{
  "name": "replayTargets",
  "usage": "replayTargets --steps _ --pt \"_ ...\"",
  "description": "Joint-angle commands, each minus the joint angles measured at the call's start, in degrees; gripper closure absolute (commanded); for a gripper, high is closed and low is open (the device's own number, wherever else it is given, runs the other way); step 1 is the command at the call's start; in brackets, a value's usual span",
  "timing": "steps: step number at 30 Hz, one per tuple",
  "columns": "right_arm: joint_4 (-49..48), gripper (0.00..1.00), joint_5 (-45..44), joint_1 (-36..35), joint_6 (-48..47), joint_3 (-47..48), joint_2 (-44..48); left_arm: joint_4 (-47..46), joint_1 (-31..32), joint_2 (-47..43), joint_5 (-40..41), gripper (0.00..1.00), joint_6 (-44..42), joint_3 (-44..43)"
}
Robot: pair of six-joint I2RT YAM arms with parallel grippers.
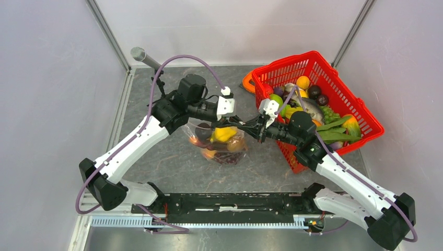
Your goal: Place the food in the zip-top bag and seal the zipper
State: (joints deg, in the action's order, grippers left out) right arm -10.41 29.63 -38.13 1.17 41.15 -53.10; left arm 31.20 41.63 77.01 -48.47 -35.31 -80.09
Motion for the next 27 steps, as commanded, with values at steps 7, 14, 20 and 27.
replayTargets --steps 7,14,20,27 --pt "-1.60 1.00 -4.50 0.25 -0.67 1.04 2.22 4.01 0.39 -2.49 4.88 0.98 -2.40 -0.40" --pt "-1.49 1.00 -4.26 0.25 -0.68 0.35 2.35 5.53 0.30 -5.04 8.50 0.98 -2.83 1.49" --pt "-1.58 1.00 -1.24 0.29 -0.68 0.50 2.13 4.95 0.30 -6.40 8.36 0.98 -1.97 2.21" --pt "-1.52 0.58 1.97 0.29 -5.23 1.84 0.68 0.92 0.39 -5.30 3.63 0.98 2.33 1.83"
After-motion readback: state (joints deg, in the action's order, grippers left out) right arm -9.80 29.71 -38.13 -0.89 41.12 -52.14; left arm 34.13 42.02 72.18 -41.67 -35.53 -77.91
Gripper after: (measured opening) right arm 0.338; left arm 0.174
